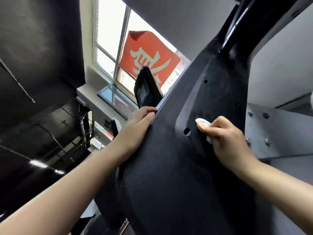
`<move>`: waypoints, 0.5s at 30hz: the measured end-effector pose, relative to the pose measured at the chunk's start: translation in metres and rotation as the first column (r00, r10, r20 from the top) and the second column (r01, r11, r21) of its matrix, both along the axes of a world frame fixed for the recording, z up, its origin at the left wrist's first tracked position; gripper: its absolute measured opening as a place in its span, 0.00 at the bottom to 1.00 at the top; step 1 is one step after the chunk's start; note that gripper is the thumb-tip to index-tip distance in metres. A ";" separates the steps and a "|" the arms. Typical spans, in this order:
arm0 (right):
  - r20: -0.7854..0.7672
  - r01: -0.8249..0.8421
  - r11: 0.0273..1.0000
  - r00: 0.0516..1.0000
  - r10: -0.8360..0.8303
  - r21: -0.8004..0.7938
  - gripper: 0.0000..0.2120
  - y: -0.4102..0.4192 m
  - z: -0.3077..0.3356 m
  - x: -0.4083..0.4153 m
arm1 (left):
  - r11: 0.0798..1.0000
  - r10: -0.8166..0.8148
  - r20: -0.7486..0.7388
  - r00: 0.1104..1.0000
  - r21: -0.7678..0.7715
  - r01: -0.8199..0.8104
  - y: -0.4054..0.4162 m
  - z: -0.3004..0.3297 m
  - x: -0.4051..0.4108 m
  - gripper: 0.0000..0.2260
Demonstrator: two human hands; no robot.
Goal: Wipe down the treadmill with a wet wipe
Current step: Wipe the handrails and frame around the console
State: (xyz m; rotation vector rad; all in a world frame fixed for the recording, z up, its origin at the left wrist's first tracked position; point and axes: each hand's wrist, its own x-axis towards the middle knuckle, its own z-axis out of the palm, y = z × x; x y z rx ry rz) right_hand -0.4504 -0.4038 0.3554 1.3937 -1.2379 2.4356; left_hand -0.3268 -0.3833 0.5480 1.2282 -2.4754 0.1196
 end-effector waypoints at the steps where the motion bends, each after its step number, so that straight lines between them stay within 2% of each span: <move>1: 0.069 0.003 0.999 0.998 -0.005 0.032 0.06 -0.007 0.004 -0.009 | 1.000 0.013 0.010 1.000 0.003 -0.013 0.001 0.000 -0.001 0.11; 2: 0.123 0.007 0.997 0.992 -0.016 0.075 0.05 -0.012 0.006 -0.015 | 1.000 0.026 0.017 1.000 0.008 -0.027 0.002 0.000 -0.001 0.12; 4: 0.124 0.017 0.994 0.992 -0.031 0.110 0.05 -0.009 0.018 -0.005 | 0.999 0.043 0.038 0.998 0.009 -0.043 0.002 0.001 -0.001 0.13; 8: -0.163 -0.039 0.997 0.986 0.029 -0.062 0.09 0.014 0.046 0.024 | 0.999 0.038 0.089 0.995 -0.033 -0.035 -0.002 0.002 0.000 0.18; 9: -0.143 -0.053 0.998 0.988 0.048 -0.026 0.08 0.005 0.048 0.011 | 0.998 0.043 0.119 0.992 -0.048 -0.038 -0.002 0.002 -0.001 0.19; 13: 0.066 0.005 0.952 0.997 -0.026 0.305 0.08 -0.032 0.022 -0.045 | 0.992 0.070 0.199 0.977 -0.113 -0.048 -0.001 0.001 -0.003 0.21; 15: 0.012 0.045 0.960 0.999 -0.050 0.278 0.06 -0.018 0.022 -0.021 | 0.990 0.059 0.213 0.975 -0.137 -0.030 -0.002 0.001 -0.001 0.18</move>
